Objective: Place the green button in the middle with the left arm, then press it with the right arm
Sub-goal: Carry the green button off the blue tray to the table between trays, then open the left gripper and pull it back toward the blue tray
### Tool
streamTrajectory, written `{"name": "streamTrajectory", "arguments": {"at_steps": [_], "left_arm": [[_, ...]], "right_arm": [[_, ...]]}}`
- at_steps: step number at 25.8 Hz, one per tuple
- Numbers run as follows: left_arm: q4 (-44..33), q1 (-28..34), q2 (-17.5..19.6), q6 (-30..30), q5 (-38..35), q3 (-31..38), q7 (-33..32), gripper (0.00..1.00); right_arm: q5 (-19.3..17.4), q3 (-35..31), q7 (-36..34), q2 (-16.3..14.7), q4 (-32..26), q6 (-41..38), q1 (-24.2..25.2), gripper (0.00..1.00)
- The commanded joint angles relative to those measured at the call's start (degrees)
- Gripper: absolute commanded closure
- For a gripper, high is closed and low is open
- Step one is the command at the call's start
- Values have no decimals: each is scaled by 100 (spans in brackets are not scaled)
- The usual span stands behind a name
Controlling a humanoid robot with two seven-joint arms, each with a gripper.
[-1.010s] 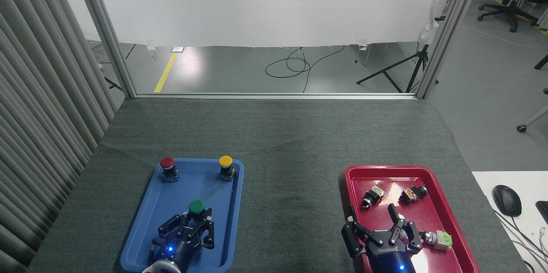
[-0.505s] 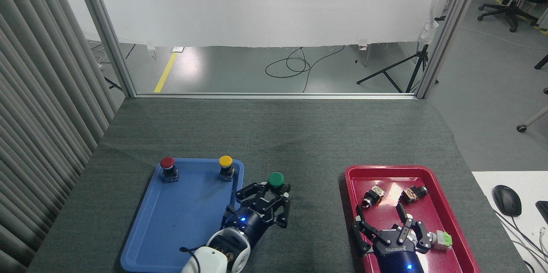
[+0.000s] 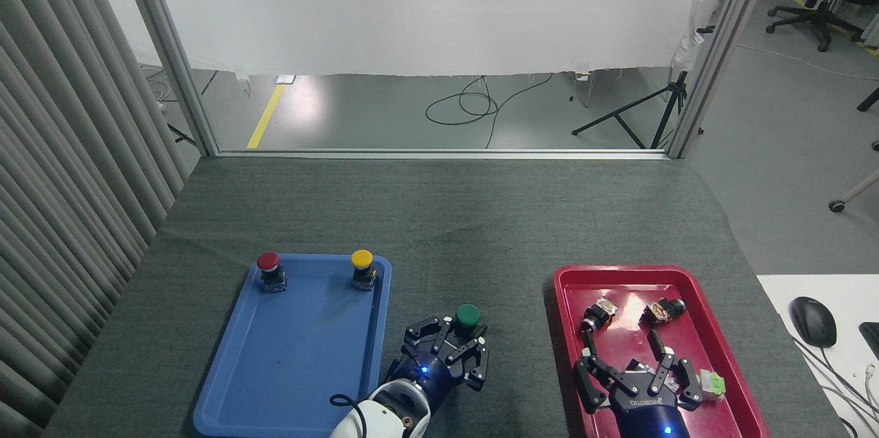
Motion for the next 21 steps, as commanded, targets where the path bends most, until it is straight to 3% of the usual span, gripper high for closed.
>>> {"name": "streamTrajectory", "arguments": {"at_steps": [1,2,4,5,6,7,8,12,15,19,21], "left_arm": [[350,-112,3,-57,4,-233,31,100],[350,-112,3,-49,13,-233,40,99],[394,-112,12,31,22,-215,40,83],[411,-112,12,30,39,-207,49,61],[411,-112,12,31,66,-207,49,30],[376,-112,12,31,92,-198,58,6],[332,-112,12,-13,110,-198,49,1],[-204,-24,12,-66,118,-198,-39,1],[-1162,433,91,-75,101,-189,-48,1],[-3007,1233,944,127,83,4,40,1],[-3763,1549,1436,540,118,110,5,1]], "right_arm": [[-37,-17,-50,13,78,-8,-59,1],[-37,-9,-41,13,87,1,-111,1],[-37,-9,-41,4,140,36,-120,1],[-37,0,-50,13,166,45,-120,1],[-37,9,-50,31,184,54,-120,1],[-37,18,-50,48,201,54,-120,1],[-37,35,-50,48,201,63,-120,1],[-37,44,-50,31,316,63,-129,1],[-28,62,-50,13,351,63,-164,1],[-11,123,-50,4,456,80,-287,3],[-11,317,-41,4,492,168,-393,7]]}}
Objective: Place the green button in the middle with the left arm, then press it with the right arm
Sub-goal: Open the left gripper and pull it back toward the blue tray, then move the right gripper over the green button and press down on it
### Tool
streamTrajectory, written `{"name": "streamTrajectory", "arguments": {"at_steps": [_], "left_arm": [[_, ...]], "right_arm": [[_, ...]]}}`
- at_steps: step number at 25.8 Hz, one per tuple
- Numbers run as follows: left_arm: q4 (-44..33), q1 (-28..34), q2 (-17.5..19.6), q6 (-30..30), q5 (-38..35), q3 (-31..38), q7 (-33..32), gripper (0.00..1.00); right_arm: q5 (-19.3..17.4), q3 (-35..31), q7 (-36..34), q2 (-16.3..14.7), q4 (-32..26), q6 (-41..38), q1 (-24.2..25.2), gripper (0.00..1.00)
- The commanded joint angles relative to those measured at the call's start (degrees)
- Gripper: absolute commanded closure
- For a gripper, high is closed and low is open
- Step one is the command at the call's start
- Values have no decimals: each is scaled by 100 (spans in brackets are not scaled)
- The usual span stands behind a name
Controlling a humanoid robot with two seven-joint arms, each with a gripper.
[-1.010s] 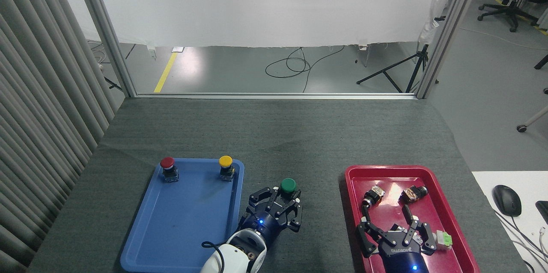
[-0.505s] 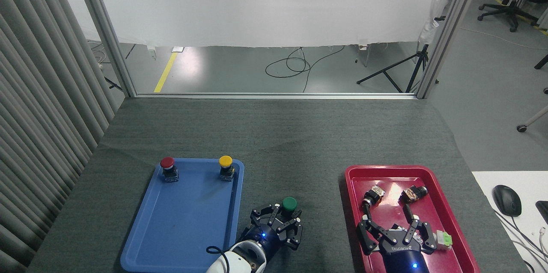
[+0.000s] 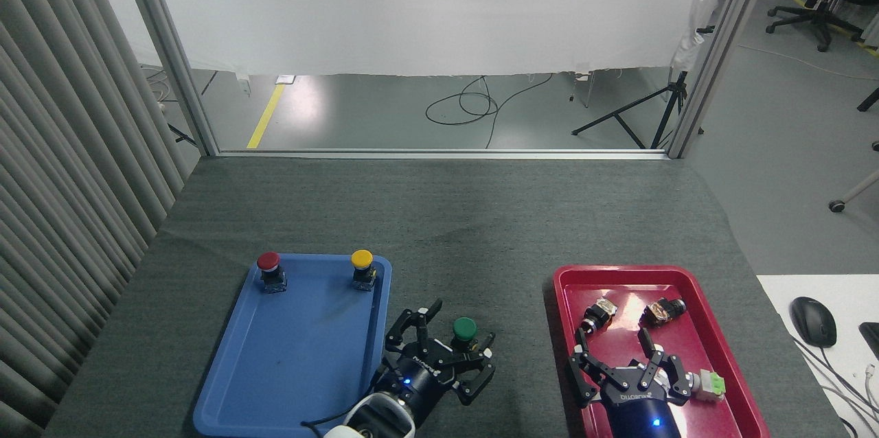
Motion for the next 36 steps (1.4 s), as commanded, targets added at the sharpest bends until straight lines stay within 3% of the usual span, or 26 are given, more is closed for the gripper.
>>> {"name": "streamTrajectory", "arguments": {"at_steps": [1,4,6,8,13,19,25,29,33,36], "left_arm": [[-1400,570,908,645,47,249,-18,1],[-1928,1123,1655,891,451,1225,-45,1],[-1954,1431,1682,707,1066,2042,-45,1],[-1954,1572,1690,540,1347,2578,-18,1],[-1752,1677,1664,338,1347,3061,-18,1],[-1524,1677,1400,56,1295,3053,-9,1],[-1611,1695,1304,39,1128,3237,-36,1],[-1559,1695,1295,39,1136,3237,-27,1],[-1585,1633,1295,39,1154,3246,-53,1],[-1611,1624,1277,39,1163,3255,-53,1]], "right_arm": [[5,269,13,-3,128,130,-170,12],[23,682,31,15,409,192,-381,36],[164,937,31,41,532,192,-460,49],[348,1192,31,103,620,210,-548,68],[515,2000,31,349,1270,877,-1101,98],[638,2282,83,657,1929,1168,-1462,100],[629,2264,83,639,2202,1308,-1471,100],[585,2282,101,709,2756,1317,-1471,100],[550,2308,321,701,2765,1282,-1471,100],[533,2317,321,683,2343,1291,-1471,100]]}}
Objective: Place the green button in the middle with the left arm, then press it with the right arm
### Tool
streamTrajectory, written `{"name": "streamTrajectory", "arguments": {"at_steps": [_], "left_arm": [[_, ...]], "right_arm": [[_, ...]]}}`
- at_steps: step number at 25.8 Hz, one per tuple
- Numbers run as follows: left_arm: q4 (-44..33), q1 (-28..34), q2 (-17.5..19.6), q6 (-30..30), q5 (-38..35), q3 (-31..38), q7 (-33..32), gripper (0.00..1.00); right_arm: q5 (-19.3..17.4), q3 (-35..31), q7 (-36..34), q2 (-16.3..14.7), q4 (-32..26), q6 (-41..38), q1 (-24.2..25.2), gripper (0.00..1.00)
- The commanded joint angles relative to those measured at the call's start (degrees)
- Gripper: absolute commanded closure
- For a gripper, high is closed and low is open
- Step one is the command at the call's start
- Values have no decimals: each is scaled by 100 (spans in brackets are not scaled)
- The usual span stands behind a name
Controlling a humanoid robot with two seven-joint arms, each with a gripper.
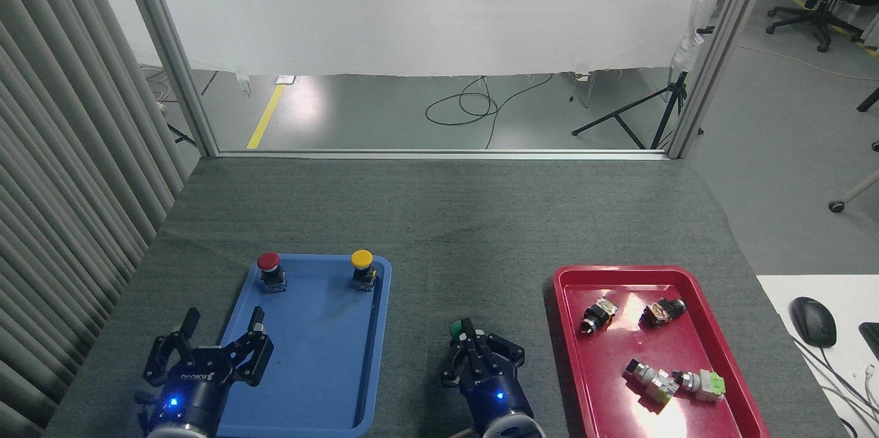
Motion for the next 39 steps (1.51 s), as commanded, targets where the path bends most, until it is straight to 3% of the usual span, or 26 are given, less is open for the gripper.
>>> {"name": "streamTrajectory", "arguments": {"at_steps": [1,11,12,14,15,16,17,20,24,39], "left_arm": [[-11,-23,-13,1,14,9,-10,1],[-99,-75,31,-139,23,0,-18,1],[-99,-75,40,-245,23,0,-18,1],[-73,-75,40,-438,32,26,-1,1],[-73,-75,40,-464,32,52,69,1],[-73,-75,31,-464,58,96,78,1],[-99,-58,5,-464,128,202,87,1],[-328,13,-250,-359,743,633,43,1],[-319,347,-268,-350,1280,852,78,1],[-240,101,-242,-429,1218,1010,-1,1]], "right_arm": [[-37,9,476,-14,-452,-5,-7,100],[-90,-105,485,-67,-1682,39,-16,100],[-90,-202,485,-85,-1814,39,19,90],[-99,-527,459,-181,-2051,-40,177,47],[-99,-712,459,-234,-2121,-92,257,20],[-99,-905,459,-295,-2165,-250,309,6],[-99,-1063,450,-375,-2244,-453,344,1],[-90,-1476,362,-673,-2491,-857,687,0],[-90,-1898,195,-691,-2605,-857,1030,0],[-90,-2092,195,-709,-2614,-813,1127,0]]}}
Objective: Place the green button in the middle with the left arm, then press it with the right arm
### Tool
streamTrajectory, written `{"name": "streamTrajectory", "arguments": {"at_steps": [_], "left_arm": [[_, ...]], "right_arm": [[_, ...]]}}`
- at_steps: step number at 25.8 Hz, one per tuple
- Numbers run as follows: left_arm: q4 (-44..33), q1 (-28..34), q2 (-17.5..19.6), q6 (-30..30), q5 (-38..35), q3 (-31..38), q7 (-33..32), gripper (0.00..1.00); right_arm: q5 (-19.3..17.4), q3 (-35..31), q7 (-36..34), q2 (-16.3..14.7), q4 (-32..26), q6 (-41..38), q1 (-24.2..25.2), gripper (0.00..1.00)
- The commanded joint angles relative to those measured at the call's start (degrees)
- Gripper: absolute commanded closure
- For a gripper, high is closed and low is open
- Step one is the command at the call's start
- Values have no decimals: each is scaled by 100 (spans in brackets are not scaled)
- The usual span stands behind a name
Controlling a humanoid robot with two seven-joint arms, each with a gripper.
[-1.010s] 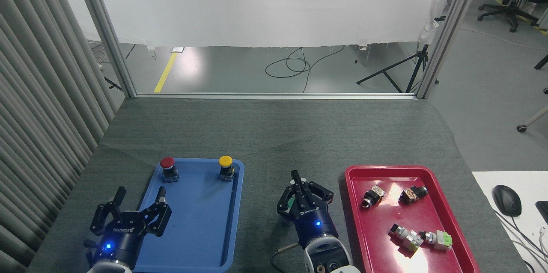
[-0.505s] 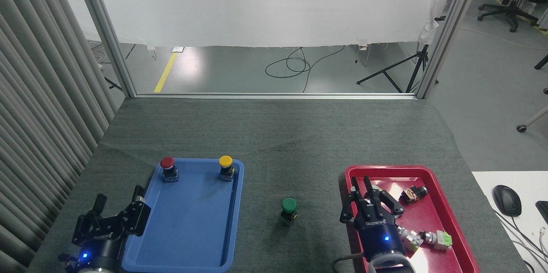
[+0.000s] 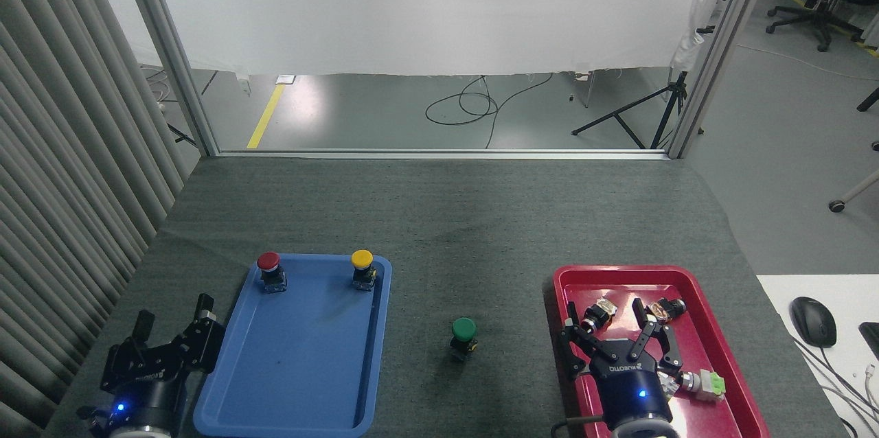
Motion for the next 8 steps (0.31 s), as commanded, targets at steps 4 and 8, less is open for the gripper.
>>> {"name": "streamTrajectory", "arguments": {"at_steps": [4,8], "left_arm": [[-8,-245,-7,74,-7,9,-1,1],[-167,-325,2,65,-7,1,-1,1]], "right_arm": [[0,-1,0,14,0,57,65,0],[0,-1,9,32,9,136,74,0]]}}
